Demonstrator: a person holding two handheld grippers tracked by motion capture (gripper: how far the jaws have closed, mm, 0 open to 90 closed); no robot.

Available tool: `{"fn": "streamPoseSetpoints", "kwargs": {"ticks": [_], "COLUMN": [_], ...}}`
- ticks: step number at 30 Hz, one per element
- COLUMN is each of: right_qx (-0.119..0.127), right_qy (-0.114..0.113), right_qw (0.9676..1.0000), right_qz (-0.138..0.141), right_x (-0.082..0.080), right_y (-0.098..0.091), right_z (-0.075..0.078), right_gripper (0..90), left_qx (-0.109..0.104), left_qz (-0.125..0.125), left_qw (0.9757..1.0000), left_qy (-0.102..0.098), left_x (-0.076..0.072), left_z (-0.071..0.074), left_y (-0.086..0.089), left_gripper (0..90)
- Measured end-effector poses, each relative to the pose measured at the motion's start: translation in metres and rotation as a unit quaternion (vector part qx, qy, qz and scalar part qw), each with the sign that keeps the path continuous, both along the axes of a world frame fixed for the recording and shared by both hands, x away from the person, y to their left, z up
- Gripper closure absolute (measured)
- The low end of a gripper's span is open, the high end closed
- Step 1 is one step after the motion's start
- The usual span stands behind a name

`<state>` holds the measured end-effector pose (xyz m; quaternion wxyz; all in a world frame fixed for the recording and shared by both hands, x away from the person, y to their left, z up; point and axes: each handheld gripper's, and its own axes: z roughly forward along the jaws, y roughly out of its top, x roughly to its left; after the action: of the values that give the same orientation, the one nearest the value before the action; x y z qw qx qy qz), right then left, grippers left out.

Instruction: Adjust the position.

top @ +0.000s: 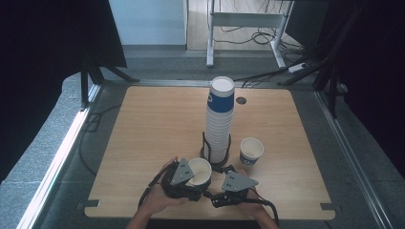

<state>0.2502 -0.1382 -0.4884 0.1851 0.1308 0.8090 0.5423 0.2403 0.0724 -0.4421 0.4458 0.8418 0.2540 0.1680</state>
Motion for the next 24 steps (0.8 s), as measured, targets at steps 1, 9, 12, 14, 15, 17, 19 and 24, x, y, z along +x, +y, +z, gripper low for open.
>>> {"fn": "streamPoseSetpoints", "kwargs": {"ticks": [1, 9, 12, 14, 15, 17, 19, 24], "right_qx": [-0.003, -0.028, -0.042, -0.050, -0.055, -0.056, -0.057, -0.052], "right_qy": [-0.002, -0.011, -0.019, -0.023, -0.026, -0.029, -0.032, -0.035], "right_qw": [1.0000, 0.9995, 0.9989, 0.9985, 0.9982, 0.9980, 0.9978, 0.9980], "right_qz": [0.000, 0.006, 0.005, 0.002, 0.000, -0.001, -0.002, -0.003], "right_x": [0.000, -0.002, -0.004, -0.004, -0.004, -0.004, -0.004, -0.005], "right_y": [0.001, 0.008, 0.011, 0.012, 0.012, 0.013, 0.013, 0.012], "right_z": [0.000, -0.004, -0.006, -0.007, -0.008, -0.008, -0.008, -0.008], "right_gripper": [19.7, 21.8, 25.3, 25.8, 26.1, 26.4, 26.6, 27.0], "left_qx": [0.008, 0.054, 0.069, 0.071, 0.072, 0.071, 0.069, 0.054], "left_qz": [-0.001, -0.016, -0.017, -0.015, -0.015, -0.015, -0.016, -0.020], "left_qw": [1.0000, 0.9983, 0.9973, 0.9972, 0.9971, 0.9973, 0.9974, 0.9983], "left_qy": [-0.002, -0.012, -0.017, -0.018, -0.017, -0.016, -0.014, -0.012], "left_x": [0.000, -0.005, -0.006, -0.006, -0.006, -0.005, -0.005, -0.005], "left_z": [0.000, -0.003, -0.005, -0.006, -0.007, -0.007, -0.007, -0.007], "left_y": [-0.001, -0.010, -0.014, -0.014, -0.014, -0.014, -0.013, -0.012], "left_gripper": [19.7, 19.6, 19.4, 19.2, 19.1, 18.8, 18.4, 14.7]}}
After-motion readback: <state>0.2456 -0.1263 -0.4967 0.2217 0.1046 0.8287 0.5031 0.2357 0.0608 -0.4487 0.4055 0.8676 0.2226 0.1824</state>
